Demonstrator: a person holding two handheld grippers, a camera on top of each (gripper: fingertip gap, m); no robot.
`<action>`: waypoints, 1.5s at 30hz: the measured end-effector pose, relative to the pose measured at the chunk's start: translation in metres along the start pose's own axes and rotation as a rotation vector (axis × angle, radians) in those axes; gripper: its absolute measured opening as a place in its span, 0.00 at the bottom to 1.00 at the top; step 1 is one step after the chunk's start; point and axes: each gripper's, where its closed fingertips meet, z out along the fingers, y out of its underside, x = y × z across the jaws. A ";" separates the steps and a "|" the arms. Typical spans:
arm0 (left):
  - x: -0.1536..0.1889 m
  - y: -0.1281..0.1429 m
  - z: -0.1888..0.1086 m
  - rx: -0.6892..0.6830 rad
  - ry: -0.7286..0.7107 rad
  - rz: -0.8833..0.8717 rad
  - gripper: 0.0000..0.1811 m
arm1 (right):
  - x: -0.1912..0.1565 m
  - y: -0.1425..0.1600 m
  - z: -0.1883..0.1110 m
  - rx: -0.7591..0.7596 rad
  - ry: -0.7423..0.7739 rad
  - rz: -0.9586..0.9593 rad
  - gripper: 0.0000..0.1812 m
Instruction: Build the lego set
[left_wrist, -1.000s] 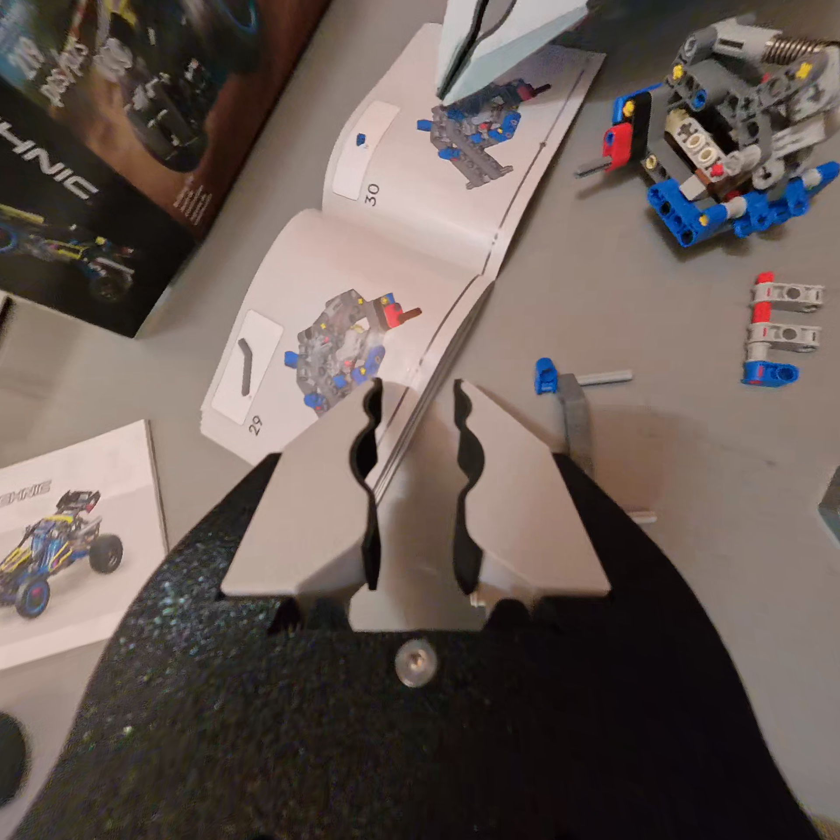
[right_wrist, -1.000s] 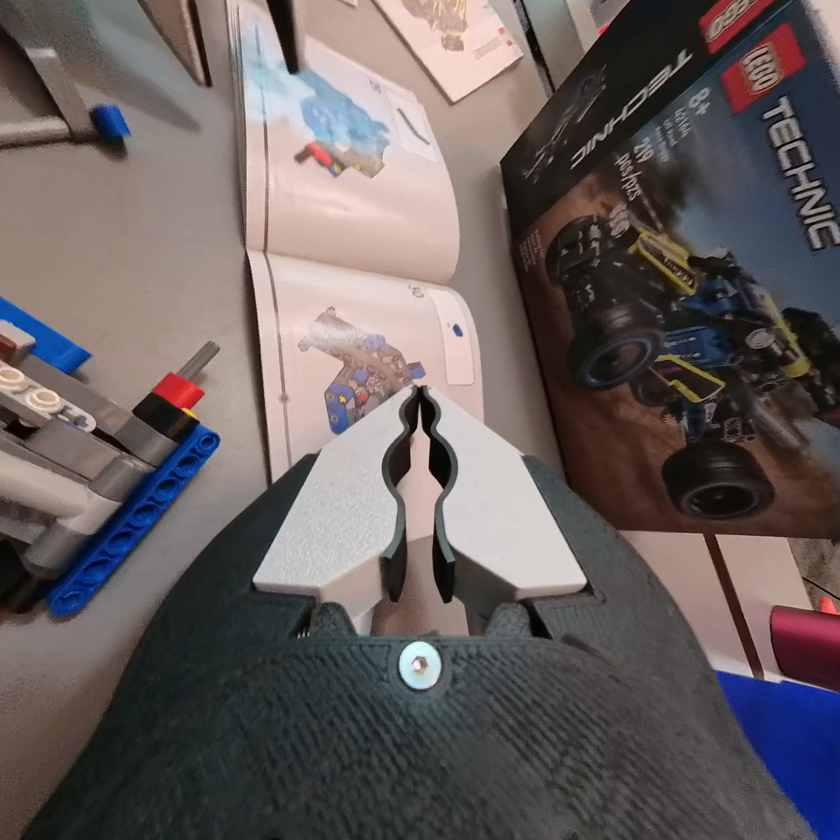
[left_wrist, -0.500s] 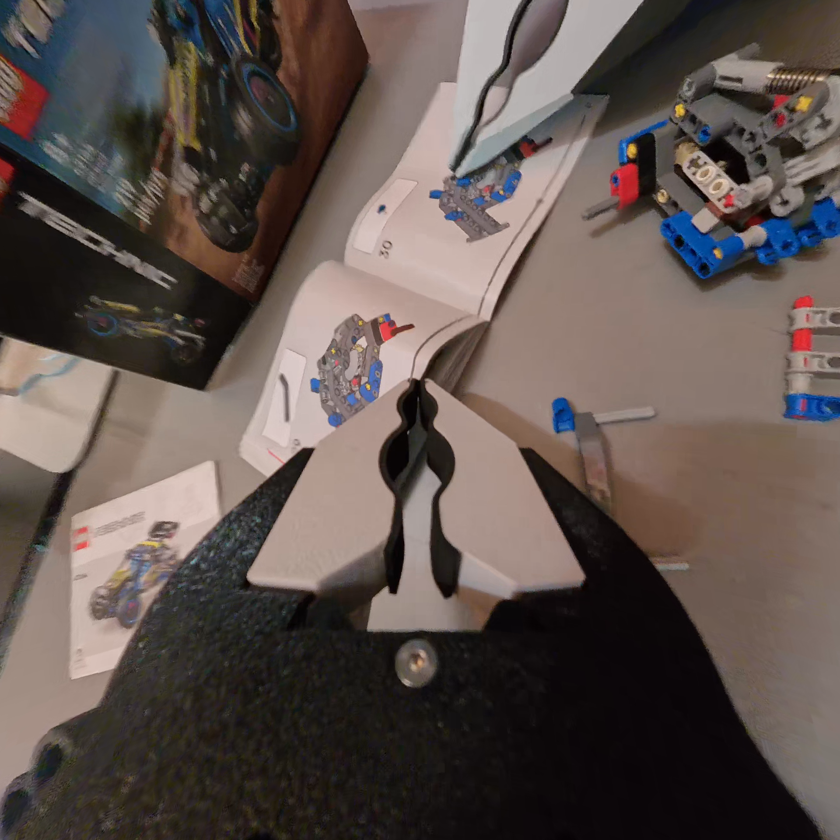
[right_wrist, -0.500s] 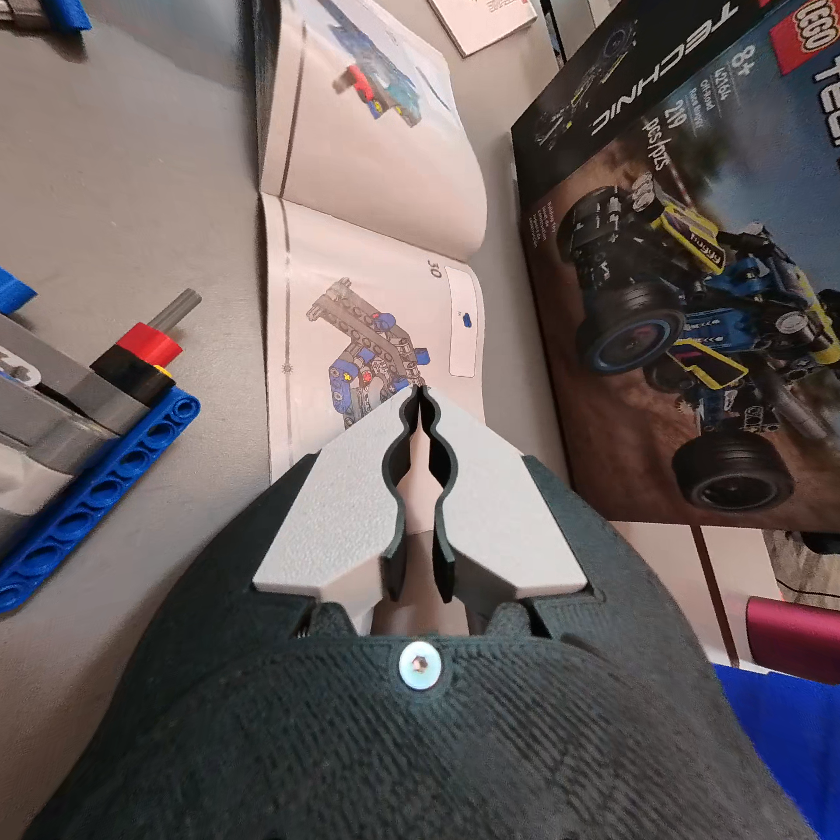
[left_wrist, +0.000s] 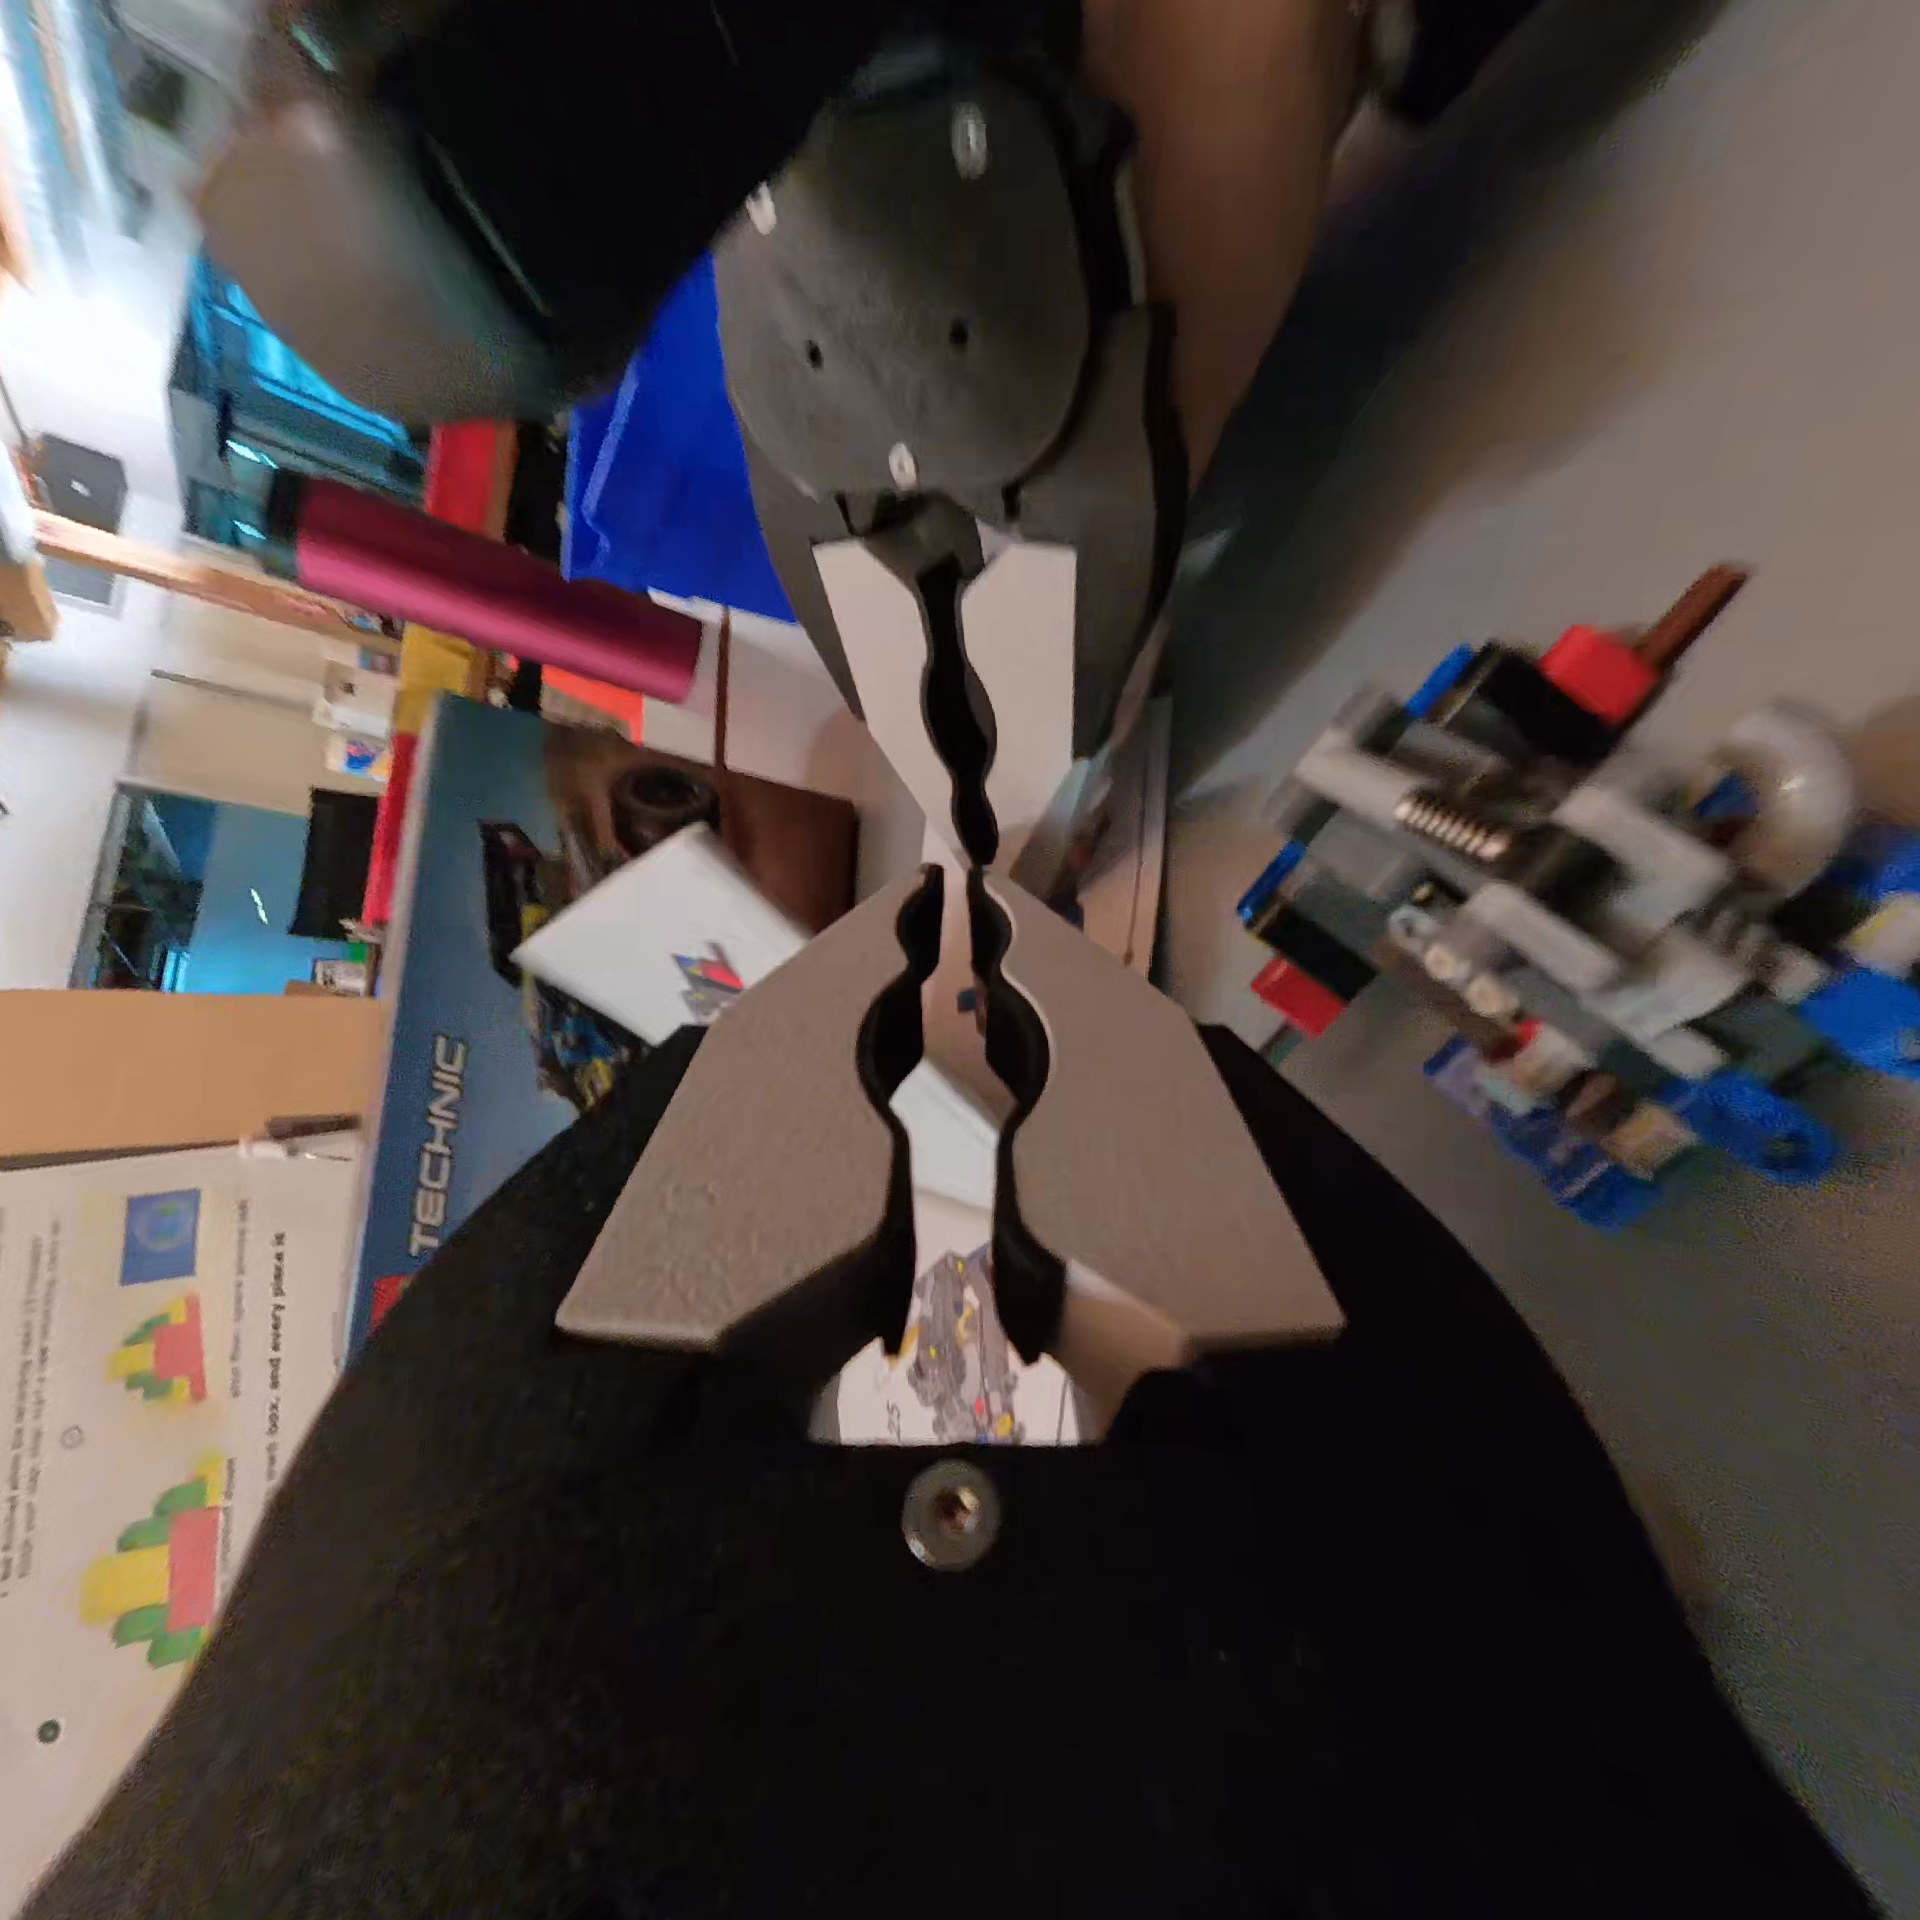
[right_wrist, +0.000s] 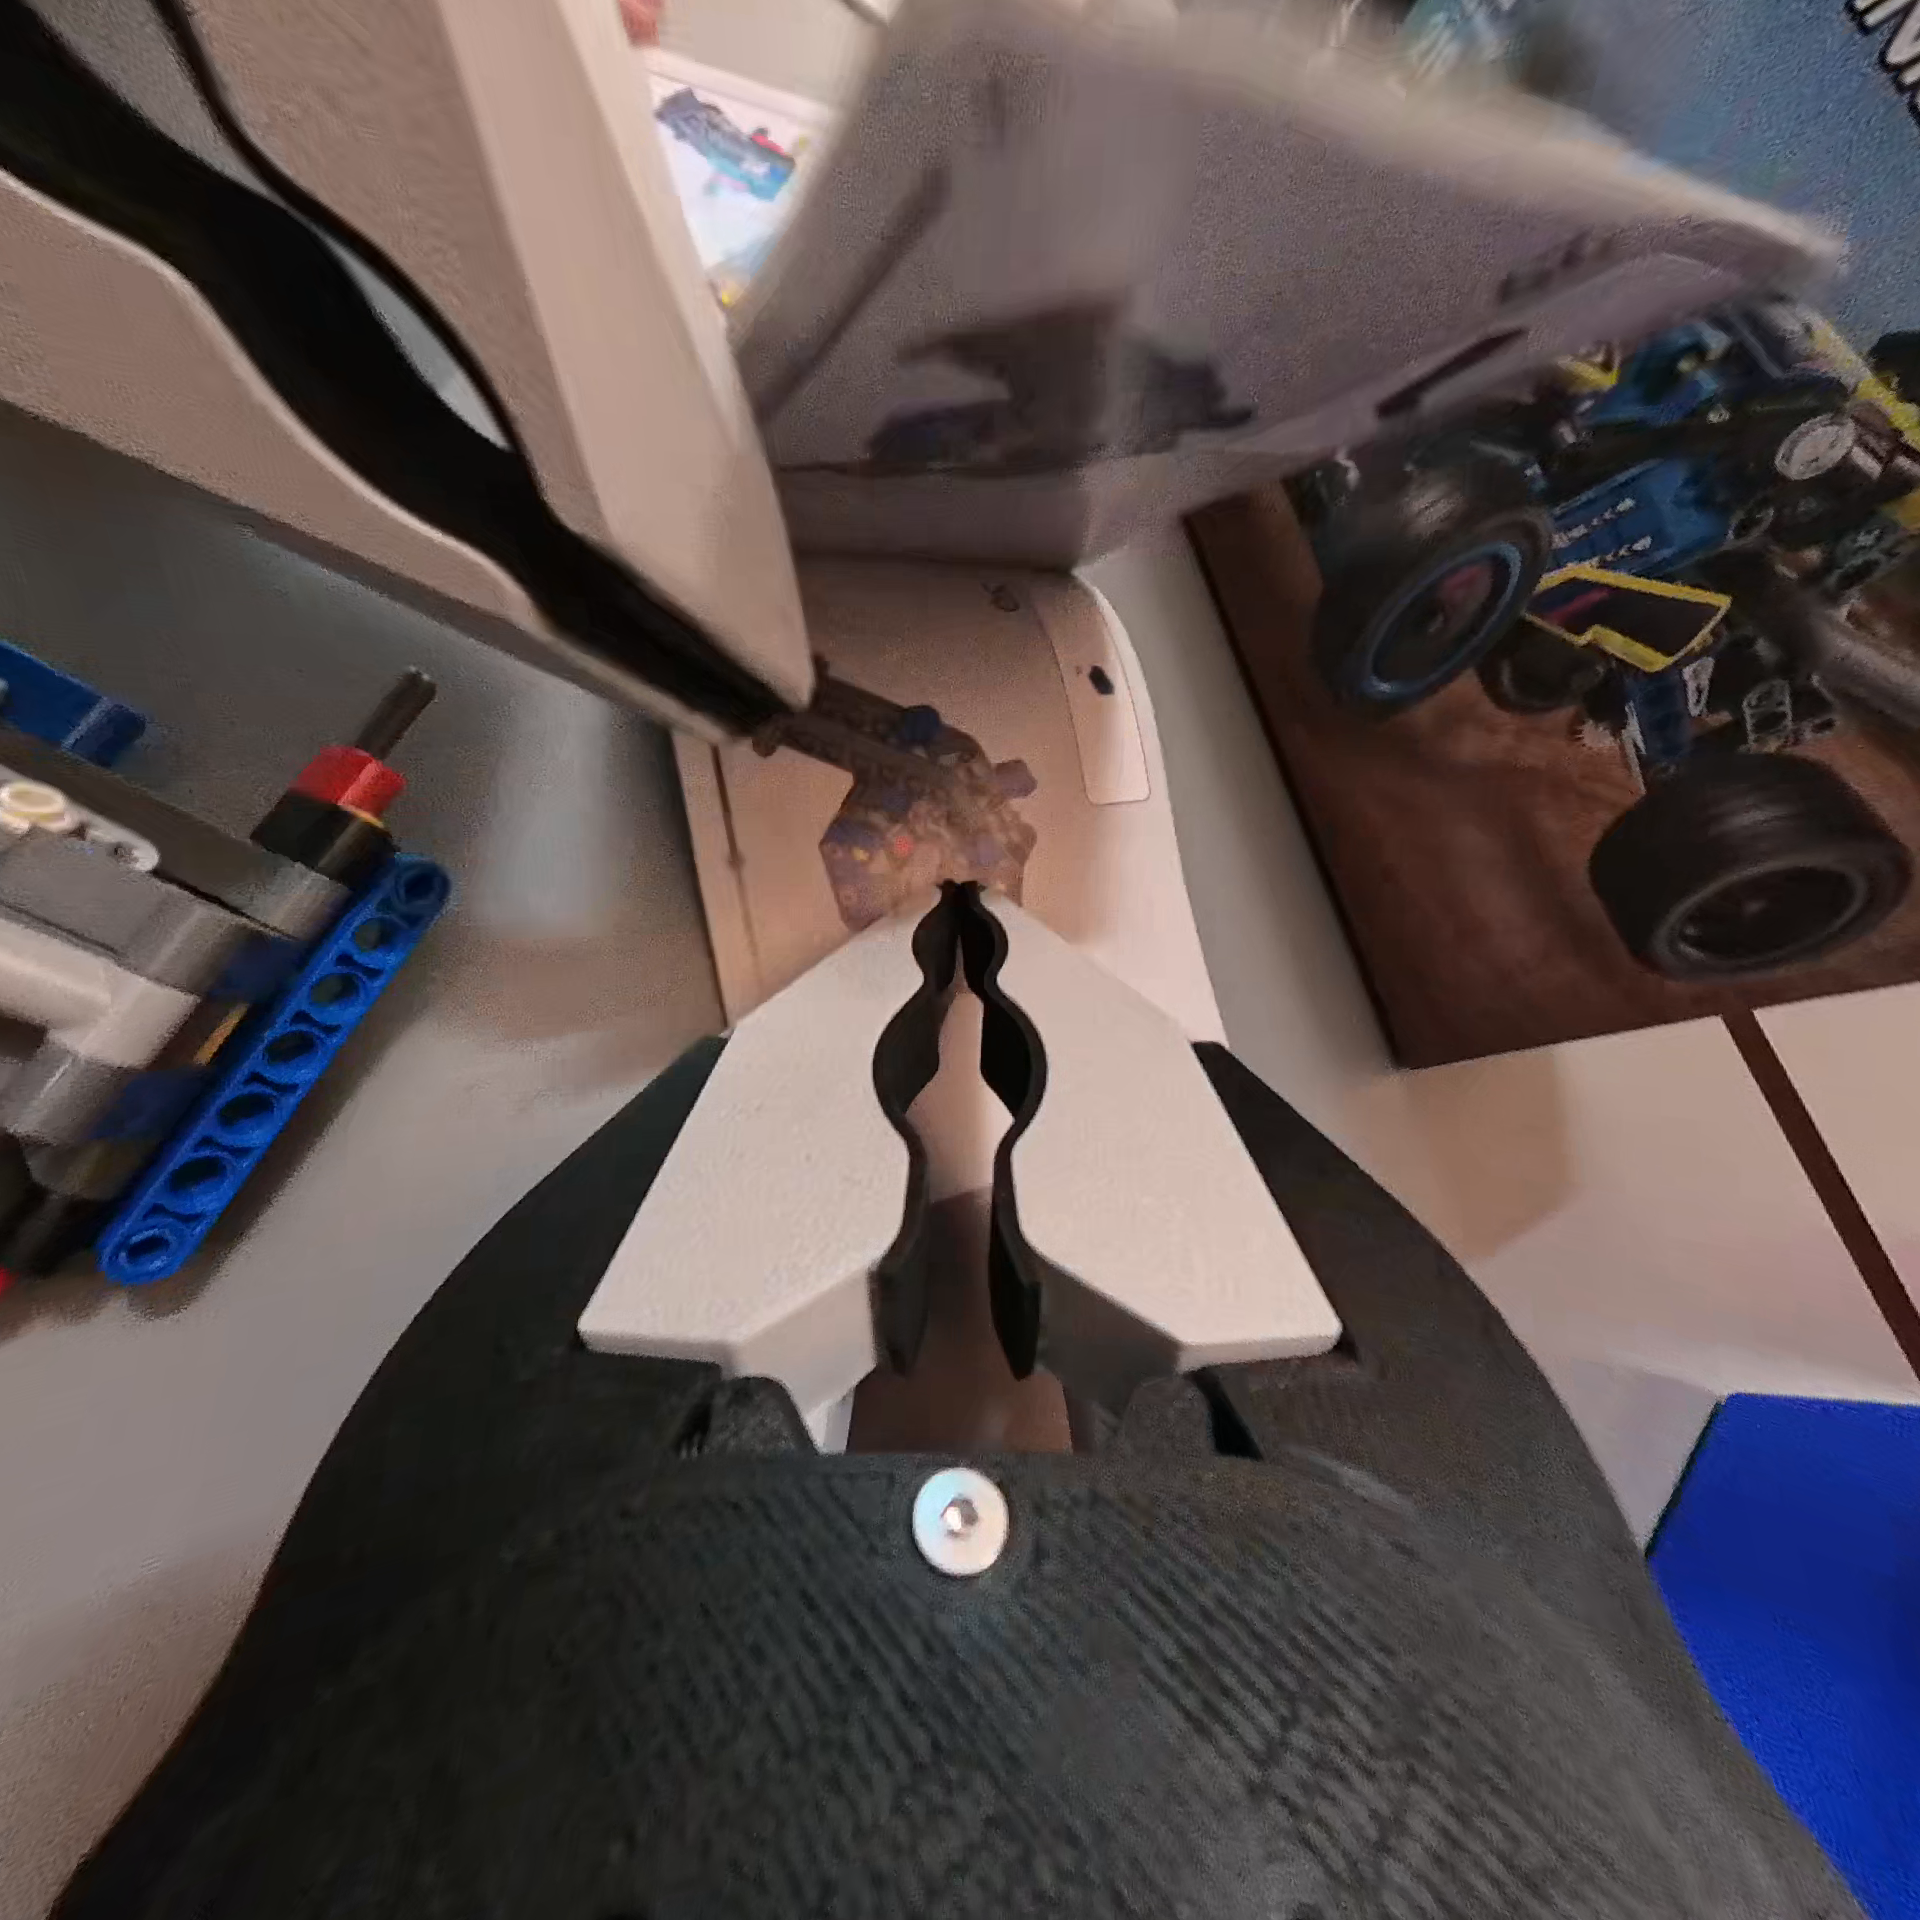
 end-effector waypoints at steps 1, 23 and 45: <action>-0.001 -0.009 -0.006 0.042 -0.016 -0.002 0.02 | 0.001 0.001 -0.002 0.000 0.004 -0.002 0.00; -0.037 0.178 -0.129 -0.320 -0.552 -0.458 0.00 | -0.003 0.001 -0.011 0.085 0.063 -0.243 0.00; -0.037 0.164 -0.126 -0.215 -0.558 -0.434 0.00 | -0.001 0.001 -0.011 0.090 0.098 -0.280 0.00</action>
